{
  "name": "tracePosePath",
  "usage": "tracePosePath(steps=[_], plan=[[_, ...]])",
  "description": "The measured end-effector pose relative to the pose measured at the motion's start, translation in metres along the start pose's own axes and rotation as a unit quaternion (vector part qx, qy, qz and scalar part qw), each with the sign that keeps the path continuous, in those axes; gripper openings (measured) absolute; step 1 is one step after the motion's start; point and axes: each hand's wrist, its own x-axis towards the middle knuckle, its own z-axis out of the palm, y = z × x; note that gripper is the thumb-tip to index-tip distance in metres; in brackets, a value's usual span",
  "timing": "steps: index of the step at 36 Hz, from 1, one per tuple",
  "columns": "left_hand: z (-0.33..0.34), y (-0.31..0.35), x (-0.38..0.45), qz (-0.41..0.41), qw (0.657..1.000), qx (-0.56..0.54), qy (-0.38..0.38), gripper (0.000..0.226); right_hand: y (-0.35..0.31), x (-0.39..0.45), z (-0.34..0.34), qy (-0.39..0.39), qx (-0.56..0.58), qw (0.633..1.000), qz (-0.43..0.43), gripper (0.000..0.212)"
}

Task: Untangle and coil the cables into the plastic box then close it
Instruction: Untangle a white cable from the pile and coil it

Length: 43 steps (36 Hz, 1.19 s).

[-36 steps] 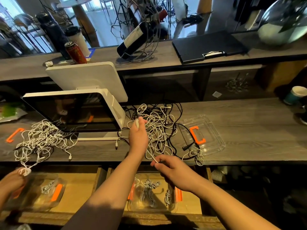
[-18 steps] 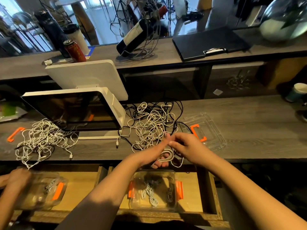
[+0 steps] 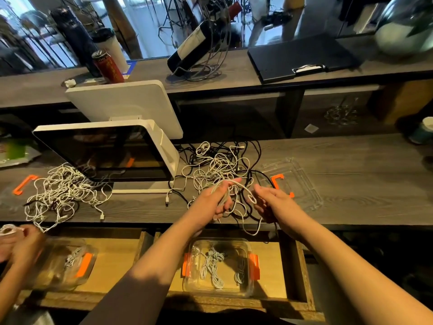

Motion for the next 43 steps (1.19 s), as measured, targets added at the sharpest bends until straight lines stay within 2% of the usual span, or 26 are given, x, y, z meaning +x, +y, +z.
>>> tracePosePath(steps=[2,8,10,13,17,21,24,26,29,34,39,43], plan=[[0.002,0.002,0.000,0.016,0.999,-0.037,0.008,0.042,-0.001,-0.002,0.002,0.015,-0.007,1.000,-0.002,0.052],[0.002,0.019,0.005,0.053,0.974,-0.210,0.070,0.047,0.006,-0.004,0.001,-0.002,-0.047,0.998,-0.029,0.044],[-0.001,0.024,0.007,0.055,0.969,-0.230,0.075,0.045,0.010,-0.005,-0.001,-0.021,-0.056,0.998,-0.032,0.042],[0.000,0.030,0.006,0.049,0.975,-0.203,0.076,0.043,0.012,-0.006,-0.002,-0.049,-0.060,0.997,-0.024,0.037],[0.013,0.038,0.002,0.039,0.993,-0.086,0.072,0.040,0.010,-0.001,-0.004,-0.066,-0.008,0.998,-0.023,0.019],[0.026,0.043,0.000,0.022,0.998,-0.031,0.050,0.040,-0.006,-0.002,-0.006,-0.099,0.104,0.989,-0.038,0.045],[0.028,0.045,0.003,0.027,0.996,-0.046,0.067,0.043,-0.014,-0.002,-0.004,-0.115,0.197,0.973,-0.034,0.031],[0.028,0.047,0.004,0.022,0.993,-0.091,0.073,0.043,-0.014,0.000,-0.001,-0.082,0.175,0.981,-0.035,0.022],[0.028,0.049,0.005,0.013,0.978,-0.198,0.069,0.044,-0.009,0.002,0.004,-0.048,0.103,0.992,-0.055,0.025],[0.025,0.050,0.009,0.038,0.950,-0.298,0.080,0.047,0.003,0.002,0.012,-0.010,-0.027,0.998,-0.054,0.030],[0.019,0.046,0.014,0.066,0.932,-0.337,0.118,0.049,0.012,-0.005,0.022,-0.021,-0.080,0.995,-0.053,0.030],[0.019,0.041,0.019,0.065,0.934,-0.311,0.162,0.048,0.012,-0.009,0.029,-0.023,-0.123,0.991,-0.054,0.029]])
